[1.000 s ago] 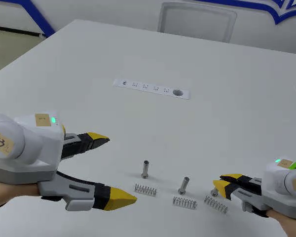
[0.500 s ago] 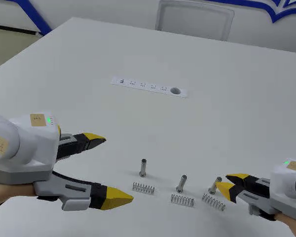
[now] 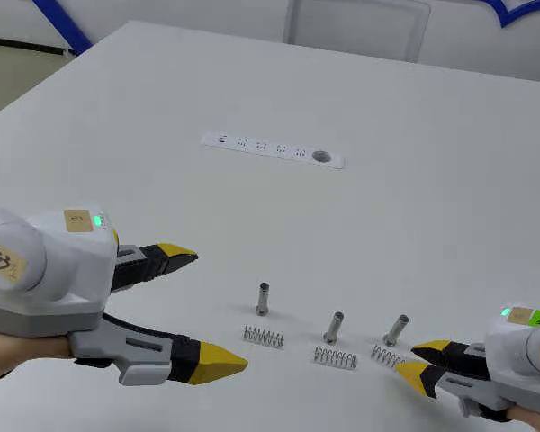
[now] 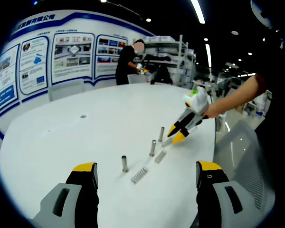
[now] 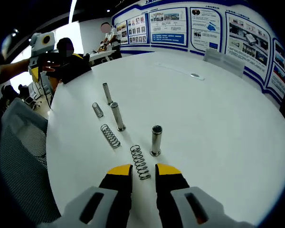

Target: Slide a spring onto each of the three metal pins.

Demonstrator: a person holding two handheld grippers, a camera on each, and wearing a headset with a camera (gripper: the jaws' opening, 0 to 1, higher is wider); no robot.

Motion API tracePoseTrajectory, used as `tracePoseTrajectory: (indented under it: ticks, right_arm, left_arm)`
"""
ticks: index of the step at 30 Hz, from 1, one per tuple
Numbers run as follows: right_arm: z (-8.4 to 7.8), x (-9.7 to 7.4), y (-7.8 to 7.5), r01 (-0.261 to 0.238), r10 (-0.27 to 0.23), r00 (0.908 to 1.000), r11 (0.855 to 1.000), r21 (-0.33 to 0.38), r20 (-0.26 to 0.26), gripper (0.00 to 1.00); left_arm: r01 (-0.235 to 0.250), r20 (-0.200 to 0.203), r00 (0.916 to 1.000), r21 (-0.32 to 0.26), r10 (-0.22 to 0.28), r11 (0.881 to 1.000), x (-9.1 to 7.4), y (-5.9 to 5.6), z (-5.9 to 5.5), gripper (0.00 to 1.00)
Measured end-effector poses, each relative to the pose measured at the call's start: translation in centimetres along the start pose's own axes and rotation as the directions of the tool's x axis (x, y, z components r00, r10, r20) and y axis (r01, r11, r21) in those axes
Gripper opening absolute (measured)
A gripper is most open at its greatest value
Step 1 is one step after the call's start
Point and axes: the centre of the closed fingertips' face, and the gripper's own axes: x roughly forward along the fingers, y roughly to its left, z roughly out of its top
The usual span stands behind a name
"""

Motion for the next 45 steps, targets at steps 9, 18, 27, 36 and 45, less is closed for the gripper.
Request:
tracePoseTrajectory:
  ticks: [9, 18, 27, 36, 45]
  right_arm:
    - [-0.7, 0.6, -0.1, -0.022, 0.021, 0.9992, 1.0, -0.018, -0.034, 0.18]
    - [-0.8, 0.4, 0.0, -0.032, 0.029, 0.9983, 0.997, -0.065, -0.051, 0.12]
    - [-0.3, 0.1, 0.6, -0.024, 0.007, 0.9948, 0.985, -0.173, -0.101, 0.11]
    - [2.6, -3.0, 1.4, -0.035, 0.03, 0.9992, 0.981, -0.192, -0.027, 0.11]
    - [6.9, -6.0, 3.7, -0.067, 0.078, 0.9967, 0.95, -0.306, 0.024, 0.11]
  left_arm:
    - [-0.005, -0.018, 0.9998, -0.007, 0.005, 1.0, -0.1, 0.2, -0.5, 0.86]
    - [0.018, -0.026, 0.9995, -0.004, -0.018, 1.0, 0.3, -0.7, -0.5, 0.86]
    - [0.033, -0.017, 0.9993, 0.013, -0.032, 0.999, 0.6, -1.0, 0.3, 0.86]
    - [0.063, -0.029, 0.9977, 0.043, -0.062, 0.997, 0.9, -1.9, 0.6, 0.84]
    - [0.1, -0.016, 0.995, 0.072, -0.099, 0.992, 2.3, -3.3, 1.8, 0.78]
